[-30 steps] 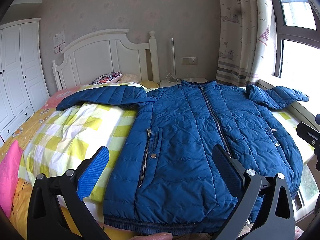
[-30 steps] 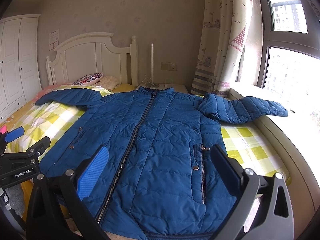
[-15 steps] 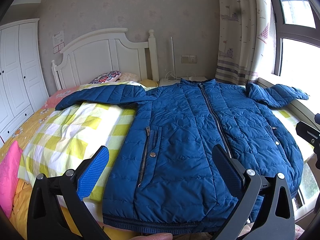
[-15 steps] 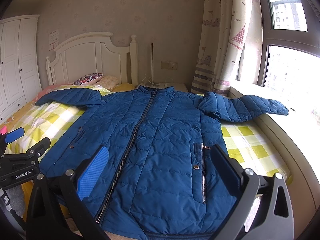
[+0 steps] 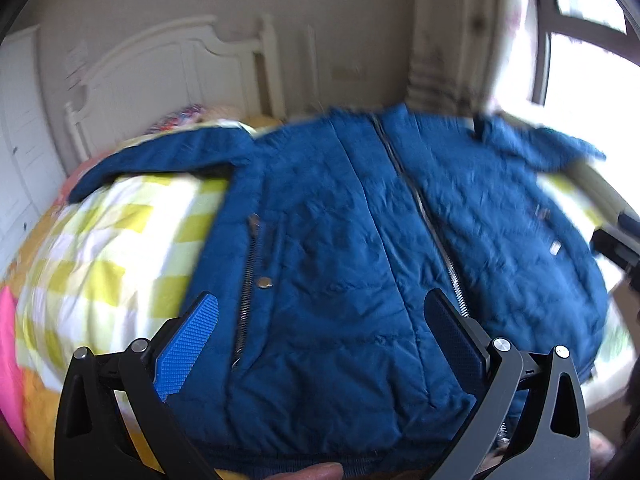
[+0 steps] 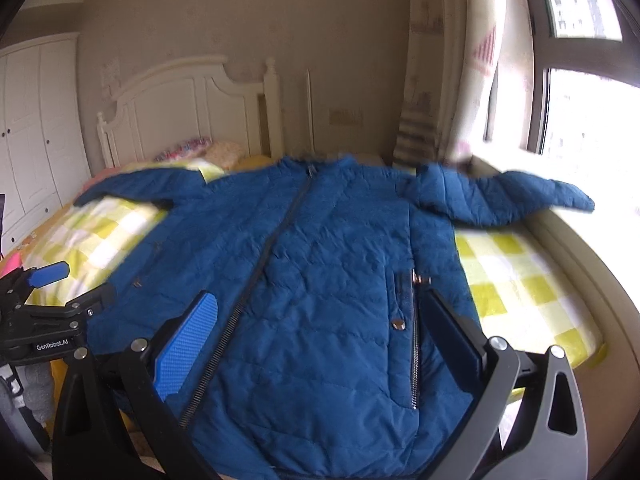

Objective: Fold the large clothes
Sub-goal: 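Grasp the blue jacket sleeve cuff with the right tool and lift it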

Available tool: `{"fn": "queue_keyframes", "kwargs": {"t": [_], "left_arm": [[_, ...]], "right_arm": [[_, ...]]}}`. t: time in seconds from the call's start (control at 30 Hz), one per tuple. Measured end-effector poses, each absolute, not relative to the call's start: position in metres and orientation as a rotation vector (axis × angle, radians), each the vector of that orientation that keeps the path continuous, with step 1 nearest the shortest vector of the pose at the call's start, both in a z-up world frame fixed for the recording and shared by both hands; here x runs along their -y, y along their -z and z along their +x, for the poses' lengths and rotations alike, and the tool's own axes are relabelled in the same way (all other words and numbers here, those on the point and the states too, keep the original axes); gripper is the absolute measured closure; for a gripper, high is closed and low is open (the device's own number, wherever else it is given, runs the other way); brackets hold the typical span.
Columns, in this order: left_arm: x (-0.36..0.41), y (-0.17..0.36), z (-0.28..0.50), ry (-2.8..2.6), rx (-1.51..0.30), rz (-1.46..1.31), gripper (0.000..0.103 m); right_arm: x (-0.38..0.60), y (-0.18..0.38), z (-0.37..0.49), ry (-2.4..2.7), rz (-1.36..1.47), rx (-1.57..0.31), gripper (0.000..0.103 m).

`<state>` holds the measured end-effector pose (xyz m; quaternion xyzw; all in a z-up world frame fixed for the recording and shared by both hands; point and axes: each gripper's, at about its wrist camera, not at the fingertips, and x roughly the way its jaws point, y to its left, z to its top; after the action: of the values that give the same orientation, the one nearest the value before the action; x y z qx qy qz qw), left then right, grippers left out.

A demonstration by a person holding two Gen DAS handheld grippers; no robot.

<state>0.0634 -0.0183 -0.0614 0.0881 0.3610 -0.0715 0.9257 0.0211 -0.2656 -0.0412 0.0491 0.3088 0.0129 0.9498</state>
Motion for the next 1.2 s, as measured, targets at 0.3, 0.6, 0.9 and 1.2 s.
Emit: {"fn": "queue_keyframes", "kwargs": {"t": [0.3, 0.6, 0.9, 1.2], "left_arm": [[0.049, 0.079, 0.212, 0.152, -0.802, 0.299, 0.004], [0.031, 0.118, 0.296, 0.13, -0.899, 0.172, 0.004], [0.025, 0.126, 0.304, 0.152, -0.958, 0.066, 0.004], [0.022, 0.125, 0.302, 0.16, -0.951, 0.068, 0.004]], "right_arm": [[0.431, 0.078, 0.122, 0.241, 0.4, -0.729, 0.003], [0.57, 0.1, 0.245, 0.496, 0.531, -0.723, 0.006], [0.595, 0.103, 0.312, 0.637, 0.429, -0.748, 0.076], [0.371, 0.047, 0.349, 0.215, -0.129, -0.6, 0.09]]}}
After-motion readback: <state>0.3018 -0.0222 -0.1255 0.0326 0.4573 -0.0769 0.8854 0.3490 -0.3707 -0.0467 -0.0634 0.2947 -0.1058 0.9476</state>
